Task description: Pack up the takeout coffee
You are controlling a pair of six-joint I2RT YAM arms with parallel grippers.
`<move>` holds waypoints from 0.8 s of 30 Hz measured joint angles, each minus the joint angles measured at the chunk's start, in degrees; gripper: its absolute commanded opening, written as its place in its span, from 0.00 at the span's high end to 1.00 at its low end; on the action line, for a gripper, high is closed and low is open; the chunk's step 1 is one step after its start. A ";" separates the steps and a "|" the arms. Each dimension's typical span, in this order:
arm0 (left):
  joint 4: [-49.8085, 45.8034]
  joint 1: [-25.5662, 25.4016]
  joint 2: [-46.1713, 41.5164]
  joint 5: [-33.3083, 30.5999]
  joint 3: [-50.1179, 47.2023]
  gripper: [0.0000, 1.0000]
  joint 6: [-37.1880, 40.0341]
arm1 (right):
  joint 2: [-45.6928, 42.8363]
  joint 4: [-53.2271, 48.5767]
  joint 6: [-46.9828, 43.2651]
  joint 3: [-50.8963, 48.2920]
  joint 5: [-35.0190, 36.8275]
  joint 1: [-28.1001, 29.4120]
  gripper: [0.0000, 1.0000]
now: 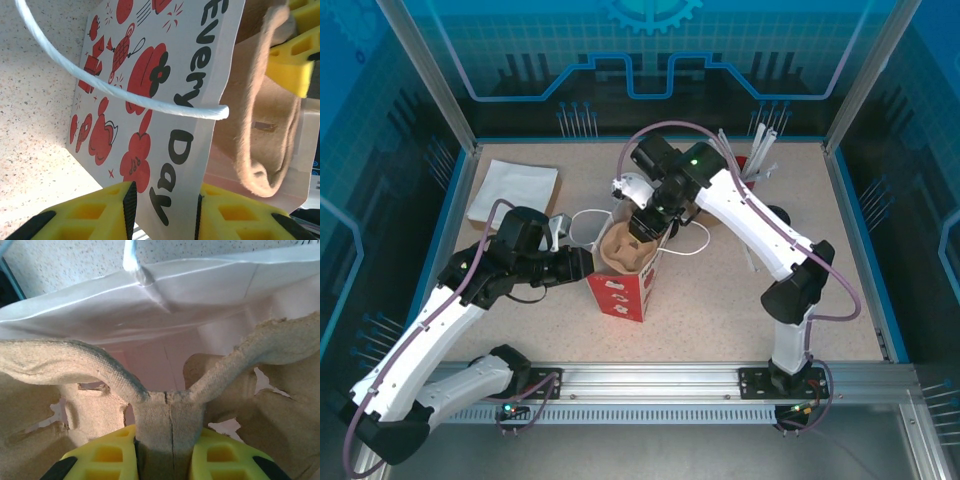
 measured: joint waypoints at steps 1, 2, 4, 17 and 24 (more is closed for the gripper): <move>0.42 -0.02 0.15 0.02 0.00 0.65 -0.02 | 0.48 -0.50 -0.15 0.57 0.63 0.28 0.80; 0.68 -0.02 0.31 0.04 0.00 0.65 -0.02 | 0.87 -0.98 -0.33 1.07 1.29 0.57 0.79; 1.14 -0.02 0.72 0.07 0.11 0.65 -0.11 | 1.68 -1.99 -0.61 2.08 2.62 1.16 0.79; 3.34 -1.07 2.01 0.20 1.51 0.60 -0.42 | 4.57 -5.75 -2.03 4.63 11.06 4.31 0.79; 3.69 -1.09 2.01 -0.26 1.51 0.64 -0.68 | 4.57 -5.31 -2.27 2.82 11.93 4.63 0.79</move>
